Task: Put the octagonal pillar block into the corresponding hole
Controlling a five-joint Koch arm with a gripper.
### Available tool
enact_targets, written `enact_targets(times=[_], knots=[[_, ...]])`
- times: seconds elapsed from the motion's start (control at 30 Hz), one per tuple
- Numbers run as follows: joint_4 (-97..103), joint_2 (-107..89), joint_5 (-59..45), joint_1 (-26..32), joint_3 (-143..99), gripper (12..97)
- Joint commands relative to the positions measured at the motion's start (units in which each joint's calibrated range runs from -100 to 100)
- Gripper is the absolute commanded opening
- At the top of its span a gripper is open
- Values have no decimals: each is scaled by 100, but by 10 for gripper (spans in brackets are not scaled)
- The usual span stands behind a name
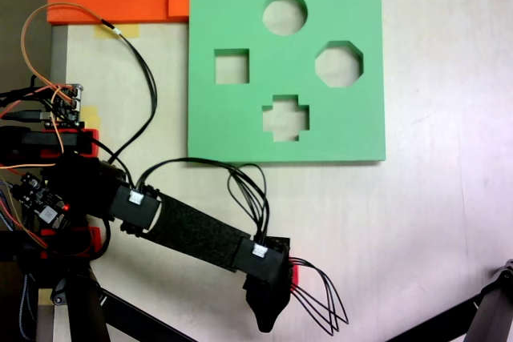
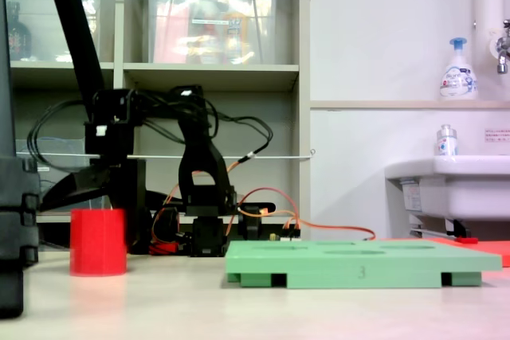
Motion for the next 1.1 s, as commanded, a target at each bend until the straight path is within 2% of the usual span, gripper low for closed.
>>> enact_targets(times=[0.0,0.17,0.27,0.37,0.5,0.6,0.8,1.07], knots=[[-14,-4,-63,-29,248,890],[-14,164,-63,-10,238,885],[-14,178,-63,-15,198,725],[-14,164,-68,-15,128,658],[-158,94,-68,-20,59,469],[-408,24,-68,-15,59,430],[-832,-241,20,-68,-171,273],[-832,-1484,186,-73,-450,266]])
